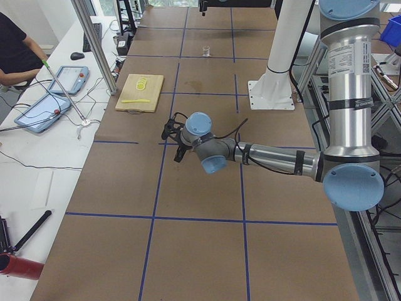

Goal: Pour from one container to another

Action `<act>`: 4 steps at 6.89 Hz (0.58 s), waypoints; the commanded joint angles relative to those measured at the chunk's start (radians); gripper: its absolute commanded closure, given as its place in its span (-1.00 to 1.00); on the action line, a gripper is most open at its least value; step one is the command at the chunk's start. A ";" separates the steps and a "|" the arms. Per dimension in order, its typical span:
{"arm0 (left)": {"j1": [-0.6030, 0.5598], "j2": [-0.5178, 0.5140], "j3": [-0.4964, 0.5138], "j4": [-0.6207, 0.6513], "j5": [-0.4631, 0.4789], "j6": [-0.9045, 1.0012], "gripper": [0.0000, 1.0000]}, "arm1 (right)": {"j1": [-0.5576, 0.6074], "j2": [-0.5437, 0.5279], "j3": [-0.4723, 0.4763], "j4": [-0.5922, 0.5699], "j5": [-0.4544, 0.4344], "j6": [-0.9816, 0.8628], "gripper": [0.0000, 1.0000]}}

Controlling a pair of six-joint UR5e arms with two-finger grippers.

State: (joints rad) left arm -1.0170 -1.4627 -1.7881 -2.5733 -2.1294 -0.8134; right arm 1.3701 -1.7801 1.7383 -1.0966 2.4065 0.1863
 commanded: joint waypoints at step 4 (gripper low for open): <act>0.424 0.018 -0.146 -0.035 0.867 -0.145 -0.98 | -0.016 0.001 0.000 0.043 0.006 0.005 -1.00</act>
State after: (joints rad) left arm -0.7259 -1.4570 -1.9268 -2.6101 -1.5584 -0.9467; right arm 1.3552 -1.7789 1.7394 -1.0578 2.4118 0.1897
